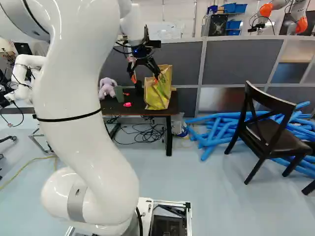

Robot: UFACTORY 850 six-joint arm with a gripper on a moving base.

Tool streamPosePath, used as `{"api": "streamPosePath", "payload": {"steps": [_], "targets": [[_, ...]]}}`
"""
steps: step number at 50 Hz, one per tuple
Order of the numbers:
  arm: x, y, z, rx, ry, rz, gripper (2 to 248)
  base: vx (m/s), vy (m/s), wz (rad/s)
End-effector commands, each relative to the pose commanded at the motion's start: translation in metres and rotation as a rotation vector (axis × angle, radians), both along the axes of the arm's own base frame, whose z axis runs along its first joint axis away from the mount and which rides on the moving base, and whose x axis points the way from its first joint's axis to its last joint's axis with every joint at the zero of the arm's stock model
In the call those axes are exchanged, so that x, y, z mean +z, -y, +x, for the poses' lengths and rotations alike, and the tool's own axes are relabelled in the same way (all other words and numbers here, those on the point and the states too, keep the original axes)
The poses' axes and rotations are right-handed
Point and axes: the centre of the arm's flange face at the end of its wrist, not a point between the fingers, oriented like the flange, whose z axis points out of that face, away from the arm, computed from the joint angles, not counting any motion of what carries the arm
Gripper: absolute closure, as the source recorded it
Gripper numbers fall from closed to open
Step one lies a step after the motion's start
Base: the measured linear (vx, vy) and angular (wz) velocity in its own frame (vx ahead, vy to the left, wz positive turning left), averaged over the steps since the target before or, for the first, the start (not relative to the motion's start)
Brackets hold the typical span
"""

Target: Pick up the bag on the ground and place it on the table

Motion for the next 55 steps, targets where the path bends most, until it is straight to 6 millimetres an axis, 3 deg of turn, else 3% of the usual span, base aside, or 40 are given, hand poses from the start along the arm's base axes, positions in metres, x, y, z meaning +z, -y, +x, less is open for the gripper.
{"api": "streamPosePath", "payload": {"steps": [30, 55], "targets": [[-0.041, 0.001, -0.020, 0.029, 0.140, 0.000, 3, 0.000, 0.000, 0.000], [-0.088, 0.003, -0.050, 0.060, 0.301, -0.006, 3, 0.000, 0.000, 0.000]]}}
